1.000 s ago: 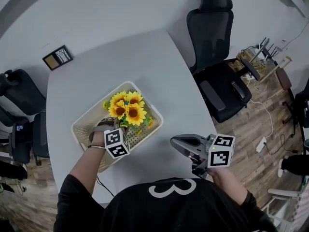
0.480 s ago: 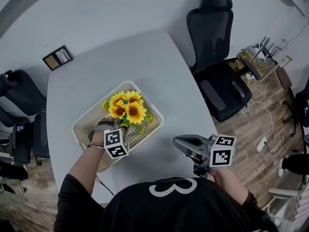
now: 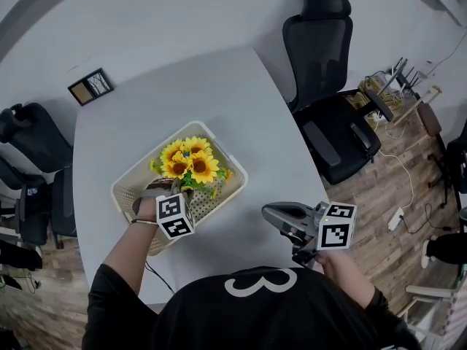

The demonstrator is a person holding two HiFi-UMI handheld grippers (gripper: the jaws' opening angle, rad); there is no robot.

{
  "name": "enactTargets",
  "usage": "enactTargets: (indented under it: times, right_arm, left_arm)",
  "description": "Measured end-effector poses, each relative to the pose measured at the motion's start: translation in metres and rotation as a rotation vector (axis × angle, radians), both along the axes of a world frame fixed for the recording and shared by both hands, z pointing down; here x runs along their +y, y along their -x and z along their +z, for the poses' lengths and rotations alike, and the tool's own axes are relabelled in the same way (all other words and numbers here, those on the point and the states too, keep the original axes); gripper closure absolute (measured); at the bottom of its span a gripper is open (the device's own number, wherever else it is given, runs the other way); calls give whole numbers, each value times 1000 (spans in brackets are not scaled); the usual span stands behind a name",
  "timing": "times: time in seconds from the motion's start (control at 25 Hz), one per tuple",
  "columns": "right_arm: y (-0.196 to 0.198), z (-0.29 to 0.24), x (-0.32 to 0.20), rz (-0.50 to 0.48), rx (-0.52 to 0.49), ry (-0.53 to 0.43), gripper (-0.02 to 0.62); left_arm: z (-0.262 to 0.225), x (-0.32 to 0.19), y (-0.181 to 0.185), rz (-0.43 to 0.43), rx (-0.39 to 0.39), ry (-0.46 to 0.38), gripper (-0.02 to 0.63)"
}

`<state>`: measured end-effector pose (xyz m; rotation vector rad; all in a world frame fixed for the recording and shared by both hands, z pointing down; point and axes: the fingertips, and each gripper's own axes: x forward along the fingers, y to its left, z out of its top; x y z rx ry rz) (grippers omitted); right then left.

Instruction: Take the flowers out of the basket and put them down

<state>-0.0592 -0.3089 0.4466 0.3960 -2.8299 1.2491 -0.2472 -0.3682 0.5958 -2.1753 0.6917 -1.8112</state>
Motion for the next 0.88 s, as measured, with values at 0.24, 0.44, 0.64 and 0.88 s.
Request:
enactTargets:
  times: [0.24, 0.44, 0.64, 0.88]
  right_arm:
    - [1, -5, 8, 1, -3, -10, 586]
    - [0, -12, 16, 5, -8, -34, 586]
    - [-2, -17, 27, 16, -13, -53, 586]
    - [3, -24, 47, 17, -17, -79, 586]
  left_arm:
    - [-19, 4, 7, -33, -10, -41, 529]
    - [-45, 8, 7, -53, -9, -95, 529]
    - [-70, 19, 5, -51, -15, -150, 529]
    - [-106, 32, -2, -36, -12, -238, 529]
